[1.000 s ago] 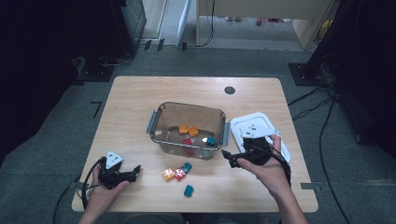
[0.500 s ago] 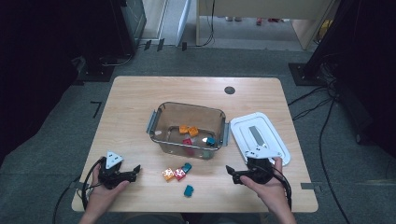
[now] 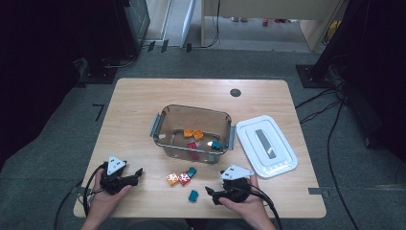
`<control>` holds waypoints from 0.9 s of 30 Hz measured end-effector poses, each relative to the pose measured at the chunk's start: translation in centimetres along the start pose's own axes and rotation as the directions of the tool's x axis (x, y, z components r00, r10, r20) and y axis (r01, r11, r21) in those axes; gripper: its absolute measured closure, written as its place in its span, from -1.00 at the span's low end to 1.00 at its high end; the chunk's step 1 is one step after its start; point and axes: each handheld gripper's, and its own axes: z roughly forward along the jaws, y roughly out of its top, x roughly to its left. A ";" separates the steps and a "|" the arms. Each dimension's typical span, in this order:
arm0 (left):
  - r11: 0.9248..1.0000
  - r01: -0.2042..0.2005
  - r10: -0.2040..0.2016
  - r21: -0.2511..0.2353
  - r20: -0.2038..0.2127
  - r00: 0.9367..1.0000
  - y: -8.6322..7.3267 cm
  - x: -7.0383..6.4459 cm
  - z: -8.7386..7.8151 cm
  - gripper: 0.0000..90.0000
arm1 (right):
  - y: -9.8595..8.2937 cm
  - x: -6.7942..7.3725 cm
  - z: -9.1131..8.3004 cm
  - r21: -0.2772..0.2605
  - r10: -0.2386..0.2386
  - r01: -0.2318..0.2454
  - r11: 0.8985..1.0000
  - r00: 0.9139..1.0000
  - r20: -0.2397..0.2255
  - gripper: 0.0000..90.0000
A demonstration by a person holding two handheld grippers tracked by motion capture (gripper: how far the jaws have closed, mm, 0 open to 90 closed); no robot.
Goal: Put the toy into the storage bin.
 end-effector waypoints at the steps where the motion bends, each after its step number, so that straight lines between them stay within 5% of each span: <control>1: 1.000 0.000 0.000 0.000 0.001 1.000 0.0 0.0 0.0 -0.39 | 0.0 0.4 0.3 0.001 -0.005 0.005 1.000 1.000 -0.011 -0.50; 13: 1.000 -0.004 0.004 0.002 0.007 1.000 0.0 0.0 0.0 -0.43 | -0.2 4.2 3.7 0.013 -0.087 0.089 0.996 0.990 -0.111 -0.30; 23: 1.000 -0.006 0.006 0.004 0.008 1.000 0.0 0.0 0.1 -0.44 | -0.8 4.8 4.7 0.039 -0.176 0.179 0.983 0.982 -0.070 0.28; 27: 1.000 -0.006 0.006 0.003 0.008 1.000 0.0 0.0 0.1 -0.44 | -0.6 4.3 4.3 0.042 -0.176 0.180 0.983 0.982 -0.072 0.33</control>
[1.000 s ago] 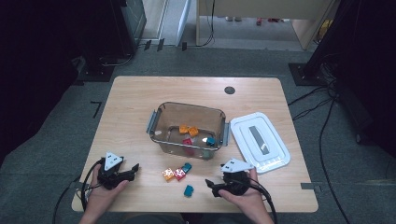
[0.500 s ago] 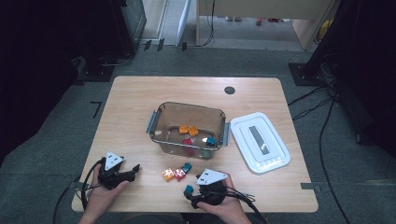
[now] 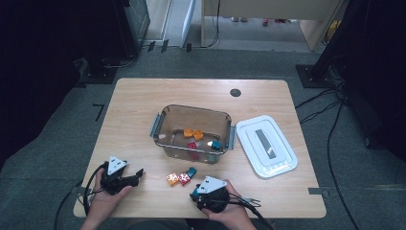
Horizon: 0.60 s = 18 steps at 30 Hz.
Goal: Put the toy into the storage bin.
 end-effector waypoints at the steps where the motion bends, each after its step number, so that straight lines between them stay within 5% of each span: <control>1: 1.000 0.000 0.000 0.000 0.000 1.000 0.0 0.0 0.0 -0.44 | 0.0 -0.1 -0.1 0.000 0.001 -0.001 1.000 1.000 0.001 0.33; 10: 1.000 0.000 0.000 0.000 0.000 1.000 0.0 0.0 0.0 -0.44 | -0.6 -2.5 -2.5 -0.025 0.070 -0.069 0.997 0.996 0.059 0.33; 18: 1.000 0.000 0.000 0.000 0.000 1.000 0.0 0.0 0.0 -0.44 | -1.6 -5.4 -5.0 -0.045 0.156 -0.152 0.987 0.981 0.111 0.33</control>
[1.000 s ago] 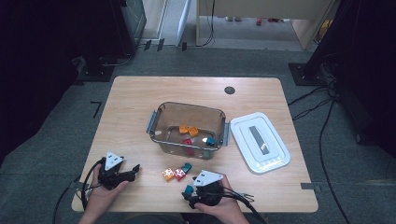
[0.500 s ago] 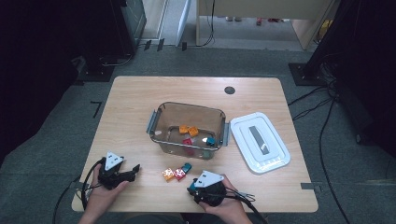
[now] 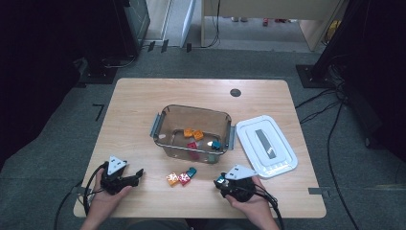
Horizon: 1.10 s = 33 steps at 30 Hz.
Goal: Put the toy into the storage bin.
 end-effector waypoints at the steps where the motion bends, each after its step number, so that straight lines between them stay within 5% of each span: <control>1: 1.000 0.000 0.000 0.000 0.000 1.000 0.0 0.0 0.0 -0.44 | 0.0 -0.4 -0.3 -0.003 0.008 -0.008 1.000 1.000 0.005 0.33; 18: 1.000 -0.009 0.009 0.030 0.000 1.000 0.0 -0.1 0.2 -0.80 | 0.0 -5.6 -4.7 -0.031 0.175 -0.173 0.984 0.982 0.077 0.33; 25: 0.999 -0.009 0.009 0.031 0.002 1.000 0.0 0.0 0.2 -0.80 | 0.7 -6.6 -5.8 -0.042 0.194 -0.191 0.981 0.977 0.090 0.33; 33: 1.000 -0.006 0.006 0.030 0.001 1.000 0.0 0.0 0.2 -0.80 | 2.5 -7.2 -7.1 -0.034 0.163 -0.160 0.987 0.982 0.096 0.33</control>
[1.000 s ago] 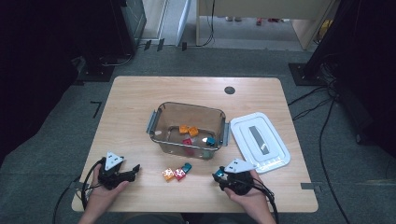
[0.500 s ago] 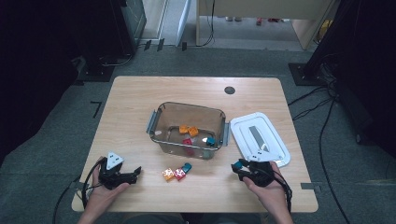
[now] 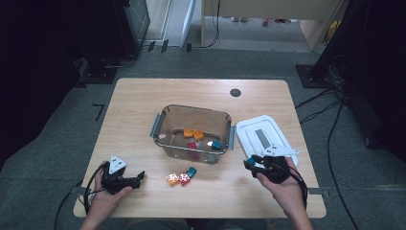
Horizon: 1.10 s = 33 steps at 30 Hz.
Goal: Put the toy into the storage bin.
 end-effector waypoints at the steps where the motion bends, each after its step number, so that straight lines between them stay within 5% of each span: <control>1: 1.000 0.001 -0.001 -0.001 0.000 1.000 0.0 0.0 0.0 -0.80 | 0.3 0.0 -0.2 0.001 -0.003 0.003 1.000 1.000 0.001 0.33; 19: 1.000 -0.003 0.003 0.001 0.002 1.000 0.0 0.0 0.0 -0.80 | 6.9 1.5 -1.4 -0.023 -0.072 0.071 0.997 0.997 -0.037 0.33; 33: 1.000 -0.004 0.004 0.000 0.003 1.000 0.0 0.0 0.0 -0.79 | 11.1 3.9 2.2 0.011 -0.132 0.133 0.991 0.987 -0.087 0.32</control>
